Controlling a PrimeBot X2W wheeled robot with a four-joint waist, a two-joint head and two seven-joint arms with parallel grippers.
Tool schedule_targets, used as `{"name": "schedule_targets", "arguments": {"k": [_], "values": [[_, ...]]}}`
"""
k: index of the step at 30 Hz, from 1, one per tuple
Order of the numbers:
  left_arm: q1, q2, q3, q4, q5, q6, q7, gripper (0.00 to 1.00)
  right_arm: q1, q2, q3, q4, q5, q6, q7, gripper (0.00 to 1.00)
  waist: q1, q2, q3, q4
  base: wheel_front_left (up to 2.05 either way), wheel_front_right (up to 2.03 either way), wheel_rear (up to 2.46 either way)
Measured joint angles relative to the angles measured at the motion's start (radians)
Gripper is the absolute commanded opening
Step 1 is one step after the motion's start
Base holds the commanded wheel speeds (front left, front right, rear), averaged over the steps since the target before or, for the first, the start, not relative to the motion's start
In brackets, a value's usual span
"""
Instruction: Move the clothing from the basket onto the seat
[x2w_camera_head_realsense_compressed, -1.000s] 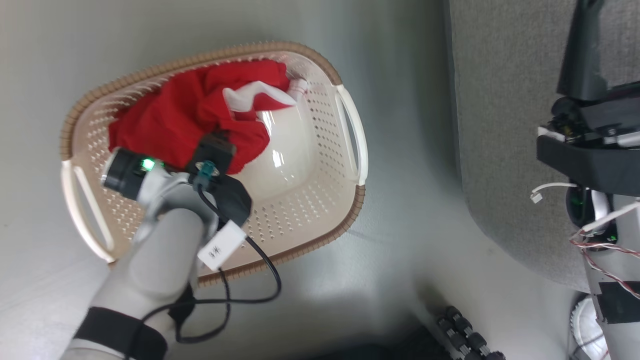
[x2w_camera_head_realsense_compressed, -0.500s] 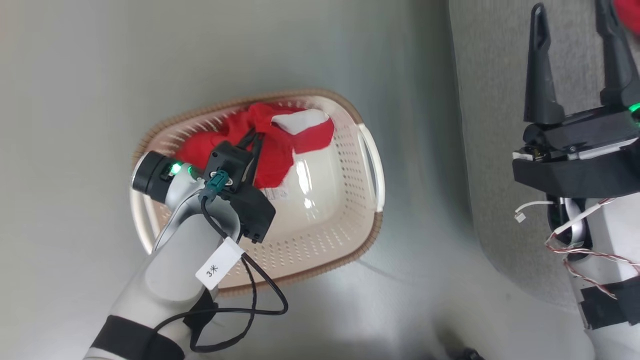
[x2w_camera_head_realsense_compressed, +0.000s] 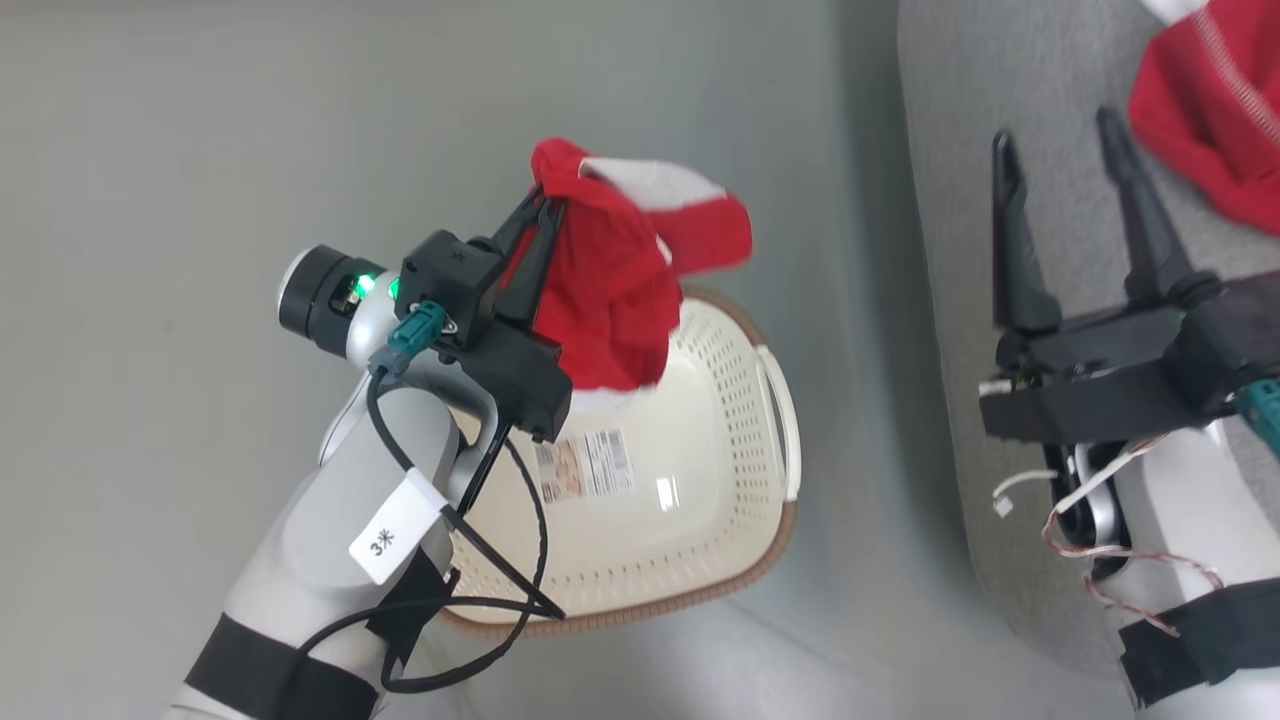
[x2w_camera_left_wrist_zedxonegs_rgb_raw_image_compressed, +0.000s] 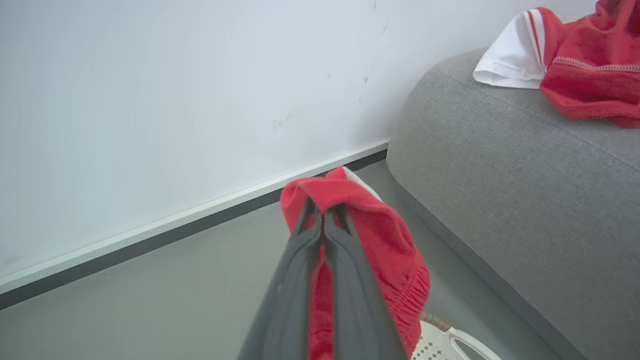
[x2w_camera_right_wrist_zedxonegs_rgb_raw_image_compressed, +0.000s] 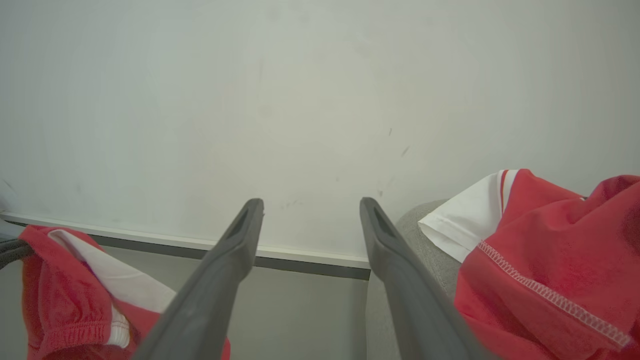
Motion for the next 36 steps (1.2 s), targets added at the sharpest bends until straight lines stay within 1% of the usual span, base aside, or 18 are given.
{"name": "schedule_targets", "arguments": {"k": [4, 13, 19, 25, 36], "values": [[0.000, 0.000, 0.006, -0.025, -0.001, 0.000, 0.000, 0.00, 0.021, 0.001, 0.001, 0.025, 0.003, 0.002, 0.000, 1.00, -0.0001, 0.0000, -0.046, 0.010, 0.00, 0.00, 0.00], [0.000, -0.005, 0.011, -0.052, -0.026, -0.009, 0.000, 0.00, 0.064, 0.018, 0.029, 0.103, 0.005, 0.030, 0.001, 1.00, -0.0001, 0.0000, -0.184, 0.025, 0.00, 0.00, 0.00], [-0.001, -0.007, 0.016, -0.030, -0.030, -0.008, 0.000, 0.00, 0.093, 0.027, 0.059, 0.151, 0.005, 0.055, 0.001, 1.00, 0.0000, -0.0001, -0.275, 0.025, 0.00, 0.00, 0.00], [0.008, -0.009, -0.002, -0.002, -0.034, -0.009, 0.000, 0.00, 0.136, 0.035, 0.091, 0.191, 0.005, 0.089, 0.001, 1.00, 0.0000, 0.0000, -0.366, 0.024, 0.00, 0.00, 0.00], [0.064, -0.013, -0.031, 0.030, -0.053, -0.018, 0.000, 0.00, 0.160, 0.074, 0.212, 0.268, 0.003, 0.142, 0.001, 1.00, 0.0000, 0.0000, -0.529, 0.030, 0.00, 0.00, 0.00]]}}
